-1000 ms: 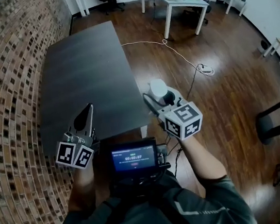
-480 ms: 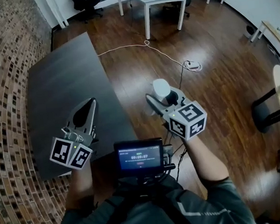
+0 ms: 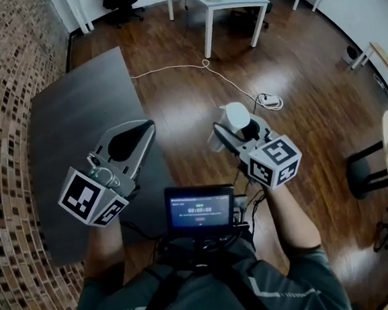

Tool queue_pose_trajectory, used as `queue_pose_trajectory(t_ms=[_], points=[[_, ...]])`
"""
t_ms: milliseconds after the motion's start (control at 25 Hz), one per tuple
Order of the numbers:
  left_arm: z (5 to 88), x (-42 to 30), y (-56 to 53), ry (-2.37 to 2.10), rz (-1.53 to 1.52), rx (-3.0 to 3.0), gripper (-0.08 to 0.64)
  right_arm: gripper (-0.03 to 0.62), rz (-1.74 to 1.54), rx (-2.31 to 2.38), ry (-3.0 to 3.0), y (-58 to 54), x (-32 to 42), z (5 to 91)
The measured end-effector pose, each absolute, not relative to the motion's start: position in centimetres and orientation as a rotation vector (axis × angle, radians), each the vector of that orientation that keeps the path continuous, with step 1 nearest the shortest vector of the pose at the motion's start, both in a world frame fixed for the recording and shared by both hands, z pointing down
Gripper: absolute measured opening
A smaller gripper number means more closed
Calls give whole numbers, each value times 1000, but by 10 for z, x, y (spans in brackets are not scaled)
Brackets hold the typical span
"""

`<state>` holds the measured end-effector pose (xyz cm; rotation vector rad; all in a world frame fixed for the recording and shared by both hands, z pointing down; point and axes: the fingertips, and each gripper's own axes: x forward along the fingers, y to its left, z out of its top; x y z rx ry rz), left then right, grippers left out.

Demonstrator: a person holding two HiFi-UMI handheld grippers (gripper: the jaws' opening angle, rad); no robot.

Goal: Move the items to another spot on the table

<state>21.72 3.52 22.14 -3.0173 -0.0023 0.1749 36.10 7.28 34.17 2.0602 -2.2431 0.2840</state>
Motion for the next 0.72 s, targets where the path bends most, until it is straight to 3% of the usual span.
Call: queue_pose_trajectory(t_ms=[520,720], points=[[224,299,-1,-4,151,-3029,3,216,351,1869,-2361,7,423,349],[235,347,-25,200,90,-3016,3,216,338,1701,-2476,-25,463,360]])
